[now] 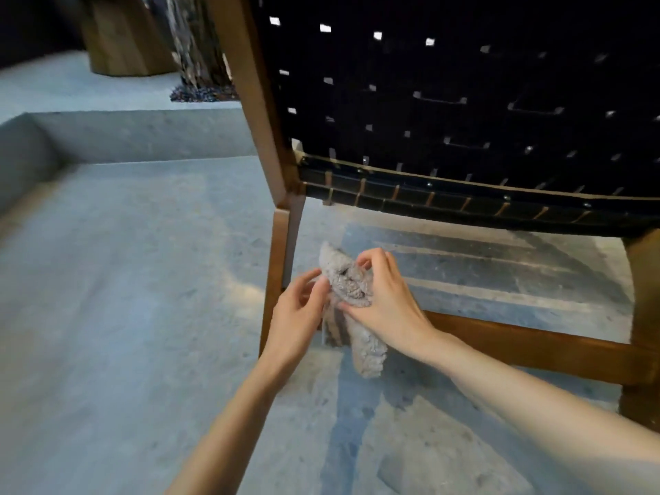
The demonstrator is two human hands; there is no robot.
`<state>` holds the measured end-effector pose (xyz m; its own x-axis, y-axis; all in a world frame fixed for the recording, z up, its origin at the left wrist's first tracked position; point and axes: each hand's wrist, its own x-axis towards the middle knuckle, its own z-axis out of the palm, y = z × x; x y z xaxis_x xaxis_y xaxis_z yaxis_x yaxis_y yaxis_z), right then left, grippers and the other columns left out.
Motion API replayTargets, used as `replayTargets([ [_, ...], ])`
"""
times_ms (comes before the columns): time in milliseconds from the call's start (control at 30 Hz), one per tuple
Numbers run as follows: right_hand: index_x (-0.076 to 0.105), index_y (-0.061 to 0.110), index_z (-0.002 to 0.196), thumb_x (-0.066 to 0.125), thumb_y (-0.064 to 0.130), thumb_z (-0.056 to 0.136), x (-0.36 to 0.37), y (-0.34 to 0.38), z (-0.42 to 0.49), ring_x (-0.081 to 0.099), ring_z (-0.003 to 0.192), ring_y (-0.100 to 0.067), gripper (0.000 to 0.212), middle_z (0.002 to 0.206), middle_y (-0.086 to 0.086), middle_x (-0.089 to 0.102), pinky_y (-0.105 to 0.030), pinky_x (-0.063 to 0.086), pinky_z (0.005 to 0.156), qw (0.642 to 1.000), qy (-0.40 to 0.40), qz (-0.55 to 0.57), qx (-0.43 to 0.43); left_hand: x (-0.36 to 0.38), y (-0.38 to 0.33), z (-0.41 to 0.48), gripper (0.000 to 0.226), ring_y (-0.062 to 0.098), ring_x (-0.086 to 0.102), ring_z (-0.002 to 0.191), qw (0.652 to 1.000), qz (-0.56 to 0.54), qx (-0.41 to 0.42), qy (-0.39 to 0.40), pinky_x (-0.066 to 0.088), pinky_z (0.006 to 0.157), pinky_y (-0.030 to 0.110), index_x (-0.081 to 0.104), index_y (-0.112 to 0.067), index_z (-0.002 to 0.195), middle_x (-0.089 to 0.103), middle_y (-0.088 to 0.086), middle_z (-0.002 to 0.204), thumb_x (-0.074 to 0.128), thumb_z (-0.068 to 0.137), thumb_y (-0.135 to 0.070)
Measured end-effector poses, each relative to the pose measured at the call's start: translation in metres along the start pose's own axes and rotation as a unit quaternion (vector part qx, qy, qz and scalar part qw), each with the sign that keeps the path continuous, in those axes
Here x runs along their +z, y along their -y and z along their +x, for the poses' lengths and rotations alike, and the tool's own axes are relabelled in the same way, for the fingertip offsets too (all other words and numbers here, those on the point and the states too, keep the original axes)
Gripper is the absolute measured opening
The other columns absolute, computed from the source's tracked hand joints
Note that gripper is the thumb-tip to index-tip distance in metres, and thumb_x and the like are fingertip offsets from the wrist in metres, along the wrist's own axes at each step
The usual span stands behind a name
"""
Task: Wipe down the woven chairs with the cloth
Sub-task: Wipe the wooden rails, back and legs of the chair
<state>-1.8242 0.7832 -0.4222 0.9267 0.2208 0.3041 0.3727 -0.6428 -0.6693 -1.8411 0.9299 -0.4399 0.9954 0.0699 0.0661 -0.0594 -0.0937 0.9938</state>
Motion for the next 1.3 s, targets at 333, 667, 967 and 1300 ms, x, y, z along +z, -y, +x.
replayTargets([
  [333, 0.034, 0.027, 0.114, 0.091, 0.034, 0.056, 0.0, 0.071, 0.03, 0.039, 0.107, -0.004, 0.081, 0.119, 0.006, 0.036, -0.001, 0.033, 0.077, 0.959, 0.281, -0.038, -0.018, -0.08, -0.04, -0.014, 0.019, 0.016, 0.067, 0.088, 0.996, 0.043, 0.035, 0.074, 0.052, 0.069, 0.021, 0.068, -0.011, 0.106, 0.072, 0.003, 0.094, 0.065, 0.087, -0.015],
  [667, 0.064, 0.025, 0.111, 0.055, 0.033, 0.095, -0.074, 0.15, 0.067, 0.054, 0.093, -0.003, 0.02, 0.104, 0.012, 0.062, -0.026, 0.043, 0.083, 0.977, 0.159, -0.109, -0.091, -0.132, -0.115, 0.008, 0.007, 0.0, 0.056, 0.075, 0.974, 0.166, 0.146, -0.058, 0.047, 0.067, 0.016, 0.06, -0.022, 0.092, 0.063, -0.007, 0.084, 0.066, 0.087, -0.022],
  [967, 0.074, 0.032, 0.103, 0.069, 0.026, 0.086, -0.126, 0.217, 0.084, 0.06, 0.07, 0.001, 0.018, 0.076, 0.018, 0.066, -0.015, 0.047, 0.063, 0.955, -0.234, -0.101, -0.154, -0.122, -0.24, 0.024, 0.004, -0.001, 0.053, 0.068, 0.889, 0.219, 0.304, -0.262, 0.035, 0.055, 0.013, 0.061, -0.029, 0.089, 0.056, -0.012, 0.075, 0.064, 0.088, -0.029],
  [1300, 0.061, 0.018, 0.116, 0.069, 0.025, 0.087, -0.115, 0.287, 0.125, 0.065, 0.081, 0.001, 0.031, 0.089, 0.008, 0.068, -0.013, 0.053, 0.069, 0.853, -0.402, 0.32, -0.095, -0.099, -0.339, 0.043, 0.01, 0.007, 0.057, 0.099, 0.909, -0.01, 0.335, -0.249, 0.049, 0.091, 0.027, 0.055, -0.021, 0.103, 0.058, -0.007, 0.102, 0.056, 0.093, -0.018],
])
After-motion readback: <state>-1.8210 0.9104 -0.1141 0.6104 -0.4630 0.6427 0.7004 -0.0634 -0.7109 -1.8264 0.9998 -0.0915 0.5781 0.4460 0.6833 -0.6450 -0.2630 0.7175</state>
